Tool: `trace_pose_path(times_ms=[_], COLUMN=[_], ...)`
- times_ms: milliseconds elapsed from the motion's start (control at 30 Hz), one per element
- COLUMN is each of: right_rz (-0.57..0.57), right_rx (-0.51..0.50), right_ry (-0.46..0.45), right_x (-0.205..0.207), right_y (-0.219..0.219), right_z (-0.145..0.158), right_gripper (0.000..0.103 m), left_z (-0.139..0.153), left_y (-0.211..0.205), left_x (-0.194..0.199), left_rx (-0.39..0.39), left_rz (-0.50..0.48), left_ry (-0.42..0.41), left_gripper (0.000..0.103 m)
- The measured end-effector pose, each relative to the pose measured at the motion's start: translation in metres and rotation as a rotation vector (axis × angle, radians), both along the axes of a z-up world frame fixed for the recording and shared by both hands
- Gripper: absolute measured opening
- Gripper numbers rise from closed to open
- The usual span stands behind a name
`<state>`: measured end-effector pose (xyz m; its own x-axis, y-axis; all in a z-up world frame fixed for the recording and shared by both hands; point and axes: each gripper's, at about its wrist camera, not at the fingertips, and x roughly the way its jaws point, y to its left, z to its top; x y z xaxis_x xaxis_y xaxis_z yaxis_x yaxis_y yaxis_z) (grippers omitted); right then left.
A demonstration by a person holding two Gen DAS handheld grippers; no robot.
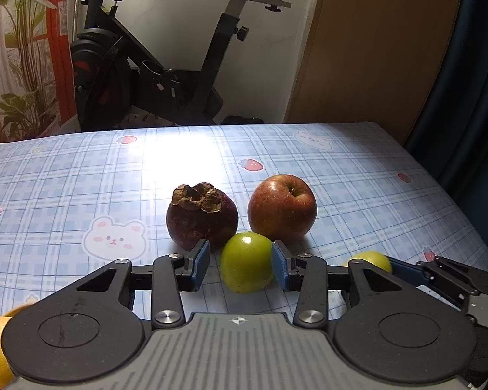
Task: Organize fruits
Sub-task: 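Grasp a green apple from the pile with the left gripper, then carry the green apple with the left gripper over the plate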
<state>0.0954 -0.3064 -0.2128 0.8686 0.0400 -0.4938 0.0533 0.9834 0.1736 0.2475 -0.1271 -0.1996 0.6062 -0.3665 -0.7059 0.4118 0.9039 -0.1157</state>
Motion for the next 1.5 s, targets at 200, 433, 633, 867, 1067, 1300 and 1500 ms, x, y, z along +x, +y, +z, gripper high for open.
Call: trace_pose_path(times_ms=[200,433,633,867,1067,1300,1500], right_rz=[-0.042,-0.040,-0.043,-0.032,-0.049,-0.015,0.126], right_rx=[0.058,0.070,0.085,0.101,0.097,0.153,0.117], right_ry=[-0.020,-0.032,-0.039,-0.030,-0.042,-0.047,-0.053], right_x=[-0.009,-0.012,-0.016,-0.013,-0.015,-0.020,-0.010], right_y=[-0.013,-0.012,-0.014,-0.018,-0.018,0.001,0.055], right_z=[0.002,0.002,0.001,0.002,0.004,0.018,0.038], right_gripper=[0.051,0.051,0.051,0.051,0.051,0.051,0.051], left_z=[-0.005,-0.012,-0.016,-0.008,0.017,0.045,0.042], left_y=[-0.011,-0.023,-0.028,-0.025,-0.004,0.065,0.129], left_x=[0.006,0.005,0.004,-0.009,-0.040,-0.087,-0.114], left_rx=[0.029,0.055,0.070,0.059,0.006,-0.053,-0.031], left_rz=[0.000,-0.029,-0.039,-0.037,-0.007,0.117,0.214], left_ry=[0.002,0.028,0.031,0.018,-0.007,-0.016,0.002], left_gripper=[0.051,0.051,0.049,0.048,0.048,0.048,0.048])
